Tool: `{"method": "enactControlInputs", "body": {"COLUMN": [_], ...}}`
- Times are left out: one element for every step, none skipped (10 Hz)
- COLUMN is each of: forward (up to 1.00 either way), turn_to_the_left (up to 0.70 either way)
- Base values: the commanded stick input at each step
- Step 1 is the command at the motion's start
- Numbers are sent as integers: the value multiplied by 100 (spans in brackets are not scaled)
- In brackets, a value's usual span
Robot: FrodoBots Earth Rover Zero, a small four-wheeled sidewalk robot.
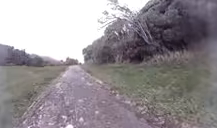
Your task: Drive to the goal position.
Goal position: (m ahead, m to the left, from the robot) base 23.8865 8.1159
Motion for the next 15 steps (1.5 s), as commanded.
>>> {"method": "enactControlInputs", "body": {"forward": [85,85,85,85,85,85,85,85,85,85,85,85,85,85,85], "turn_to_the_left": [34,34,34,34,34,34,34,34,12,0,0,0,-8,-29,-34]}}
